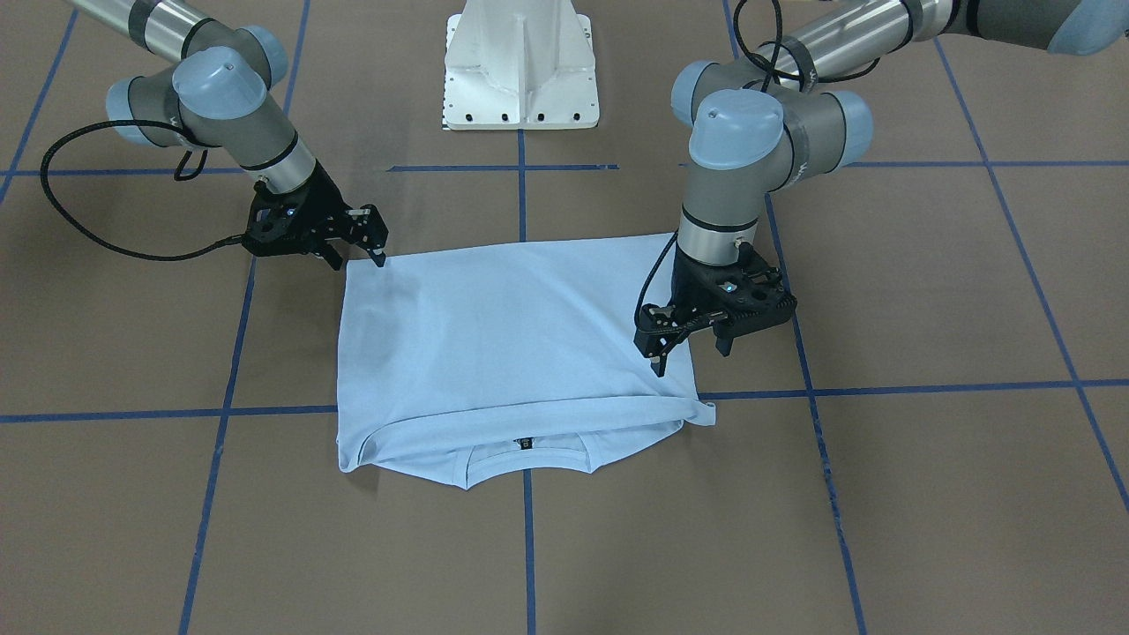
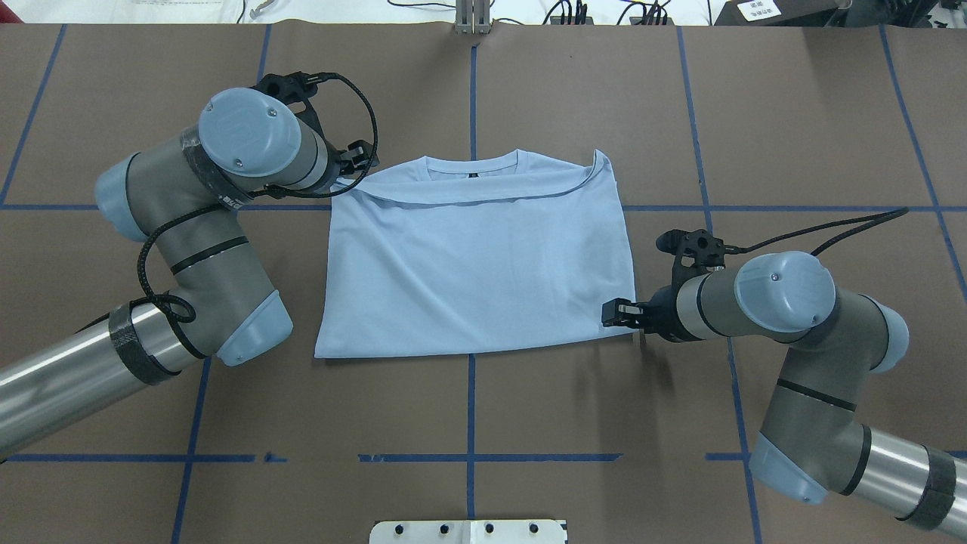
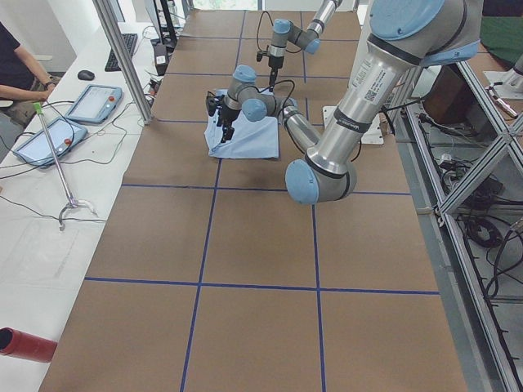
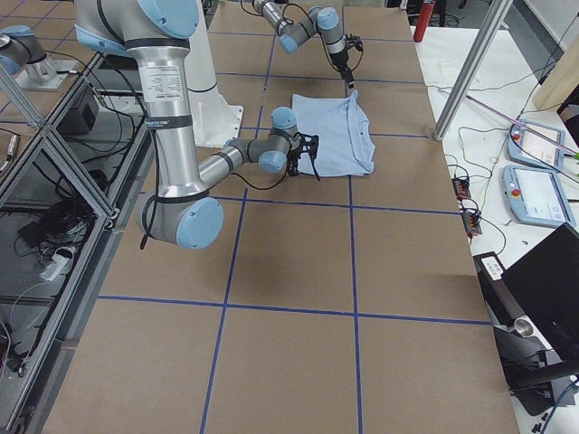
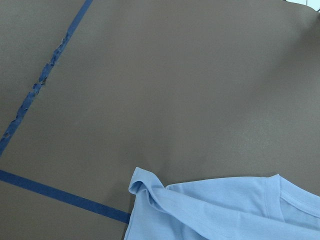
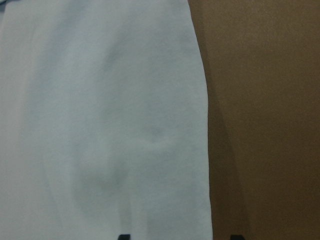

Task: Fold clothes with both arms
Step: 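Move the right gripper to the folded shirt's side edge and grasp it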

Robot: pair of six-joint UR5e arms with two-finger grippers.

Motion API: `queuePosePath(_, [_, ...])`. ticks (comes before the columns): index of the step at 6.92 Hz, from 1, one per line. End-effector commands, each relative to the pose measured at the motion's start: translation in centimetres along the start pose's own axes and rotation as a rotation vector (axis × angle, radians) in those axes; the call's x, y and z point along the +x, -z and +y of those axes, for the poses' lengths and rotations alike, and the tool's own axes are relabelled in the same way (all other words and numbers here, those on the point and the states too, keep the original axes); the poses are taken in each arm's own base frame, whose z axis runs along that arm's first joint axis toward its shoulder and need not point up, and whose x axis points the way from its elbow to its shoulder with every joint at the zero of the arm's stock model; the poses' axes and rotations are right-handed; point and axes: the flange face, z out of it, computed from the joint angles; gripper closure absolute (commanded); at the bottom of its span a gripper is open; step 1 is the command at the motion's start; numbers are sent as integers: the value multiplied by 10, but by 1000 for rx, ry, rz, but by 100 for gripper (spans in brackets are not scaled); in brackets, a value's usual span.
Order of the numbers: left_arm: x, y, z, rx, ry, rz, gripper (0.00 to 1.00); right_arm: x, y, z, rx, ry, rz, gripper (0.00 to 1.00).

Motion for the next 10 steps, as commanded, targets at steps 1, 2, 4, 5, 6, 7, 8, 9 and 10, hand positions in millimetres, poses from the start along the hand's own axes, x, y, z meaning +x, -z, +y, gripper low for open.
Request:
queuePosePath(1, [-3, 0, 0, 2, 2, -1, 0, -1, -7, -3, 2, 3, 6, 83])
queuePosePath(2, [-2, 2, 0, 1, 2, 4, 0, -1, -6, -2, -9, 2, 4, 100])
queuePosePath(4, [1, 2, 6, -6, -4, 6, 0, 4, 7, -2, -5, 1, -7, 100])
queuePosePath(5, [1, 1, 6, -5, -4, 4, 0, 12, 17, 20, -32, 18, -10, 100])
queuePosePath(6, [1, 0, 8, -7, -6, 4, 0, 25, 31, 73, -103, 63, -9, 100])
queuePosePath(7, [2, -2, 15, -11, 7, 4, 0, 35, 52, 130, -192, 107, -10, 100])
queuePosePath(8, [4, -4, 24, -19, 2, 4, 0, 50, 62, 181, -287, 160, 14, 100])
queuePosePath(9, [5, -5, 28, -12, -1, 3, 0, 55, 57, 234, -393, 223, 32, 100])
queuePosePath(10, [6, -6, 31, -9, -5, 2, 0, 54, 54, 272, -458, 272, 33, 1])
